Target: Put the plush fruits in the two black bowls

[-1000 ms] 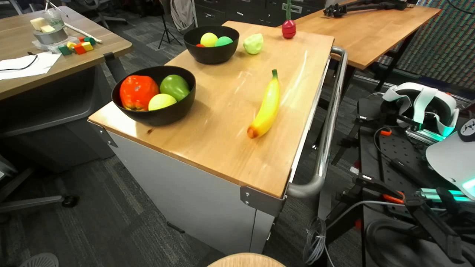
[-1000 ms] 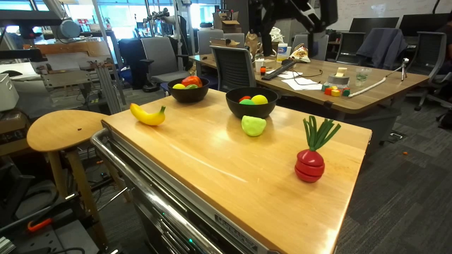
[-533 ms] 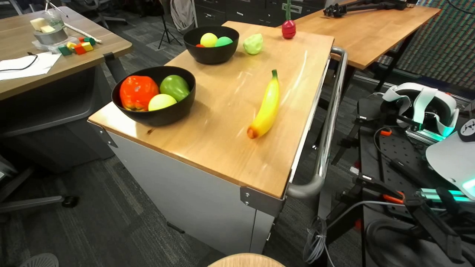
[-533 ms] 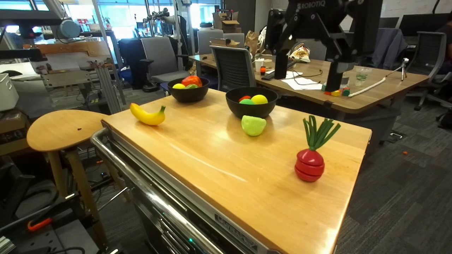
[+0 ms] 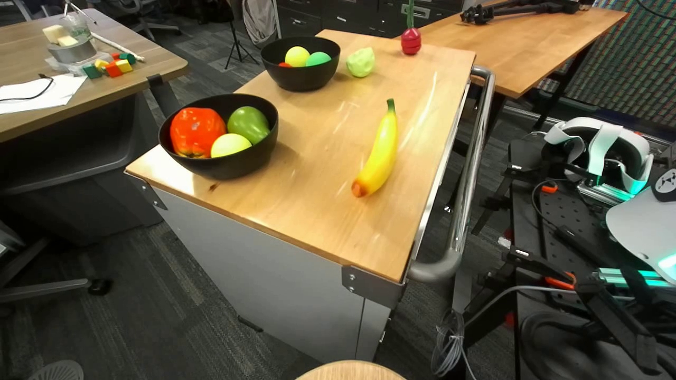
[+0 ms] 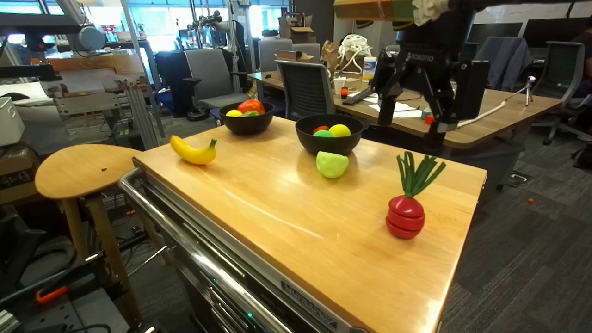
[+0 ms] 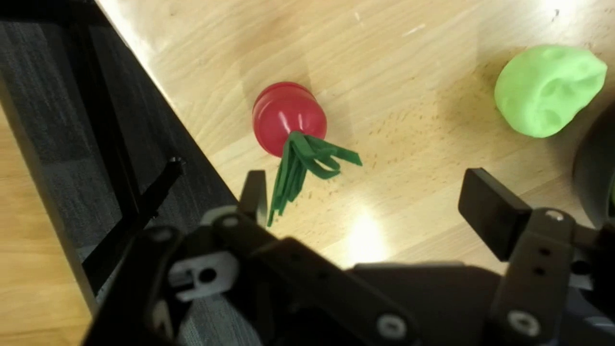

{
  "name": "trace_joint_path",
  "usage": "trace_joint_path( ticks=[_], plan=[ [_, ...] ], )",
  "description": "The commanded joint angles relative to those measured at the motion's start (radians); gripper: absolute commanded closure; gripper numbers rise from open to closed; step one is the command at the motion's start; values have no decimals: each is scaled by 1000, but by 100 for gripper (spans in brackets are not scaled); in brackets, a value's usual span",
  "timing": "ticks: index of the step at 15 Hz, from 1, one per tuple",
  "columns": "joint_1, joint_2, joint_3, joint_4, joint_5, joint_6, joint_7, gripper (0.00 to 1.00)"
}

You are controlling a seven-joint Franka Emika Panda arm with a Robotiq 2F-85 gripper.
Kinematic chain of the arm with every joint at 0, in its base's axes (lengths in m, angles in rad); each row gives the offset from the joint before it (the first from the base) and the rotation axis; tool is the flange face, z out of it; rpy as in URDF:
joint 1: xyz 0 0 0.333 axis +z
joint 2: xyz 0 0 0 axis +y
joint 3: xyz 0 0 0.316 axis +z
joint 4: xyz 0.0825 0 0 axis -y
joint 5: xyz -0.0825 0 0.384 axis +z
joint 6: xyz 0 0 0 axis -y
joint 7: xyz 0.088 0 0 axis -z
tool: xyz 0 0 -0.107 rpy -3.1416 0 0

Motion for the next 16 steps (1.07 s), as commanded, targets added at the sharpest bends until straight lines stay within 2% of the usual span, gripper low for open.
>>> trace_joint_path(
  ticks=[1, 3, 4, 5, 6, 7, 10, 15, 16],
  plan=[
    [-11, 63, 7, 81, -4, 9, 62, 0],
    [-10, 83, 6, 98, -13, 9, 82, 0],
    [-10, 92, 5, 107, -17, 3, 91, 5],
    [-9, 99, 3, 113, -29, -2, 96, 21],
    [-7, 105, 1, 115, -42, -1, 102, 29],
    [-5, 111, 0, 118, -56, -6, 106, 30],
    [-1, 121, -4, 117, -105, 2, 116, 56],
    [4, 125, -1, 110, -166, -1, 114, 94],
    [5, 124, 1, 109, -173, -2, 113, 96]
  ],
)
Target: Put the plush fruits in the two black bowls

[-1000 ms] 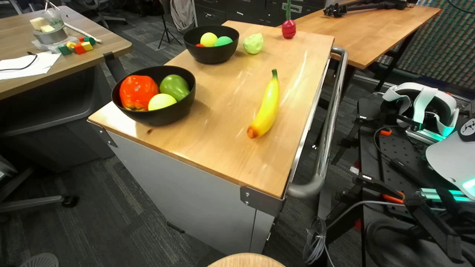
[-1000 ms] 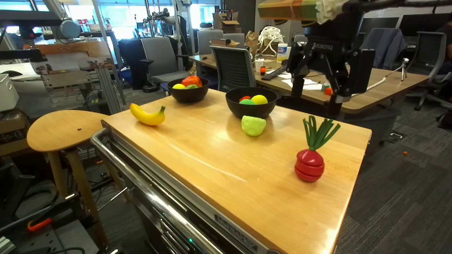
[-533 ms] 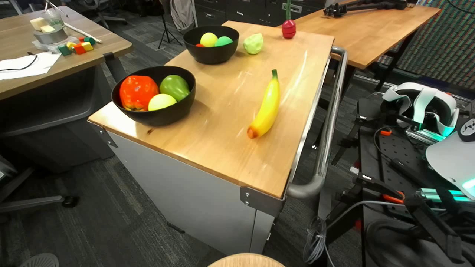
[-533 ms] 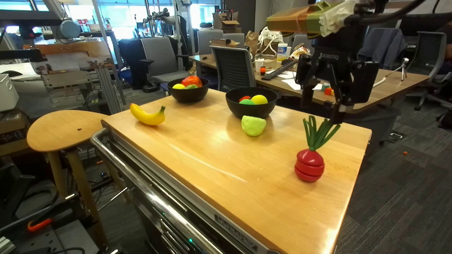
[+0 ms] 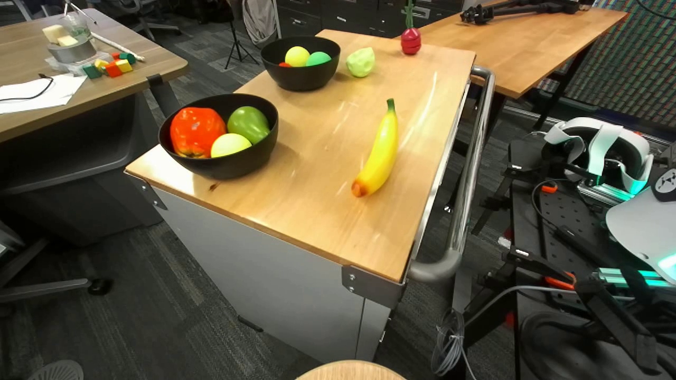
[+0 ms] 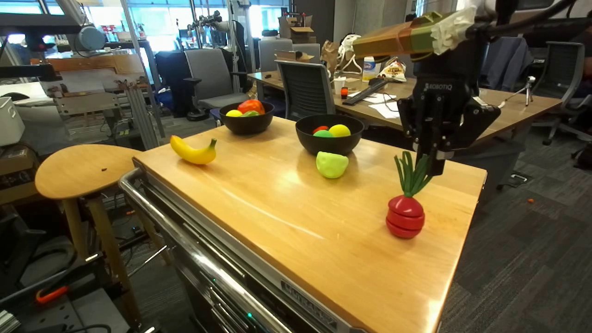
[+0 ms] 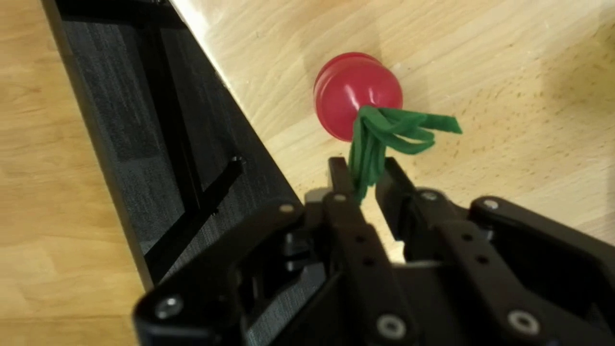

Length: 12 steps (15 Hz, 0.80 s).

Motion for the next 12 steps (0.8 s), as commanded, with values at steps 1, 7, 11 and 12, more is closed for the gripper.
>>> trace_joint_path(
  ticks=[1, 7, 11, 12],
  plan=[
    [7, 8, 3, 27, -37, -12, 15, 97],
    [46, -92, 28, -88, -108, 80, -54, 96],
    [97, -291, 50, -238, -213, 156, -97, 96],
    [107, -340, 56, -271, -240, 172, -104, 96]
  ],
)
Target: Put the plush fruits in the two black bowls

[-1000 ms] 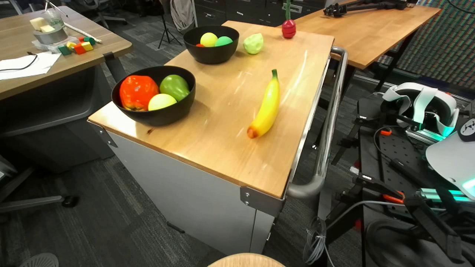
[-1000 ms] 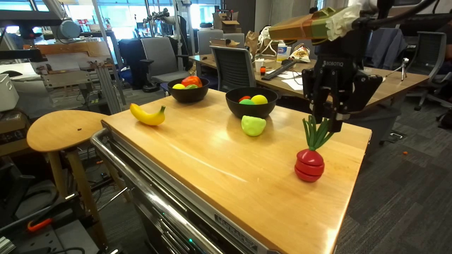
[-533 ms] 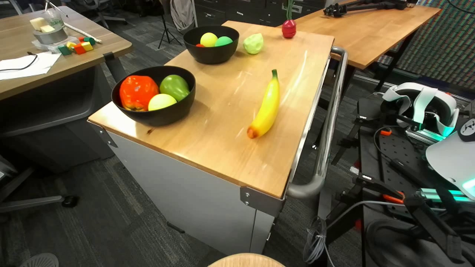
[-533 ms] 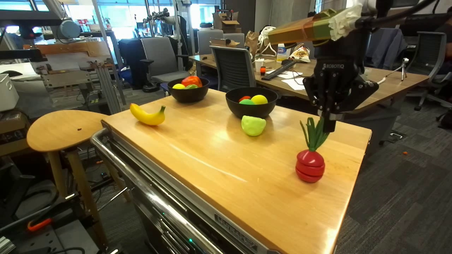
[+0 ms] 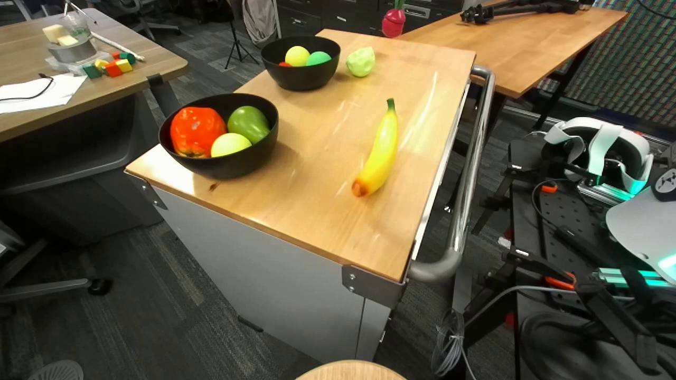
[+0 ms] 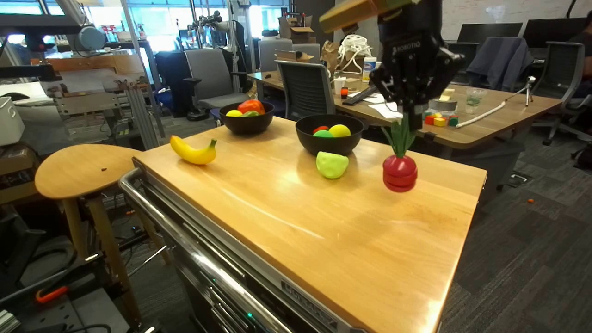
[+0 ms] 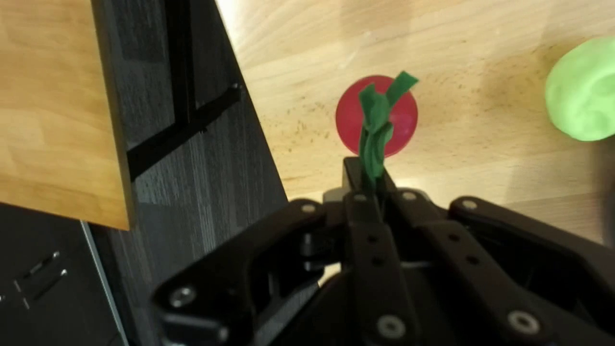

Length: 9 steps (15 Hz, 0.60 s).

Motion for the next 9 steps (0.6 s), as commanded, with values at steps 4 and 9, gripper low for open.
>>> trace_joint_path(
  ticks=[4, 9],
  plan=[
    [60, -393, 68, -260, -145, 92, -74, 98],
    [119, -556, 171, -373, -157, 148, -105, 99]
  ],
)
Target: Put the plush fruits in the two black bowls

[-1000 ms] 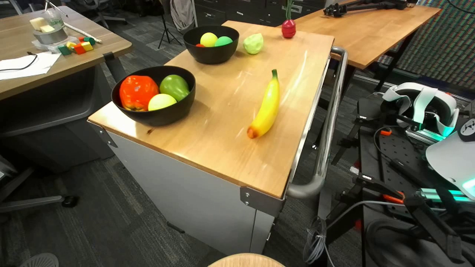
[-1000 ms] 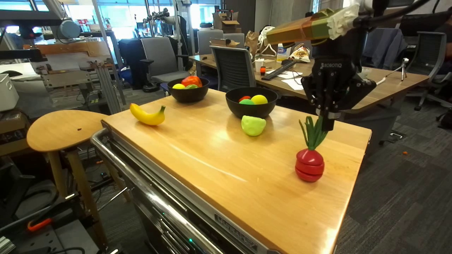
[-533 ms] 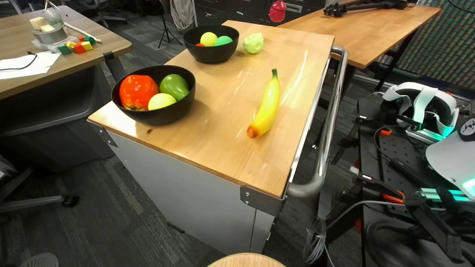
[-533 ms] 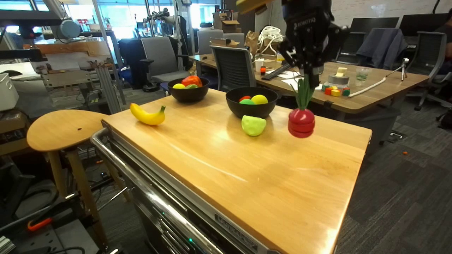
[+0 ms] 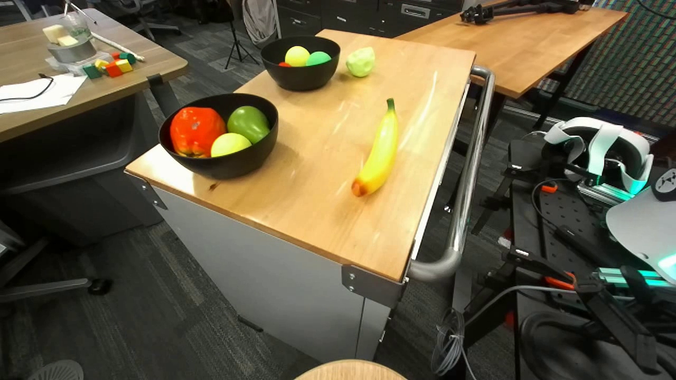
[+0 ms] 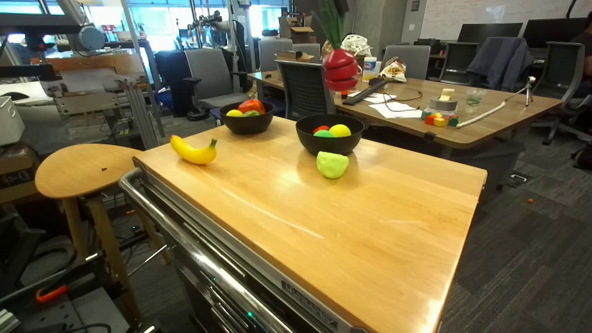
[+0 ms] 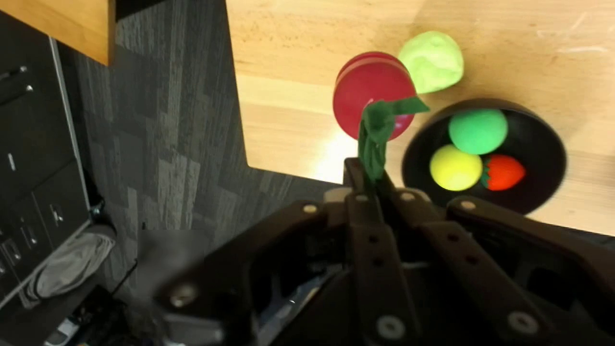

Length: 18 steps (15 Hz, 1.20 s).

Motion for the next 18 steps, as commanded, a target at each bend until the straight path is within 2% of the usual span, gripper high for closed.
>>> trace_joint_path(
  ticks=[1, 5, 11, 16, 18],
  plan=[
    [50, -110, 63, -115, -21, 102, -23, 99],
    [106, -107, 118, -183, -16, 253, -57, 99],
    [170, -47, 162, -261, 3, 582, -118, 99],
    [225, 20, 152, -345, 57, 920, -222, 99],
    [276, 74, 119, -368, 94, 1070, -276, 99]
  ],
)
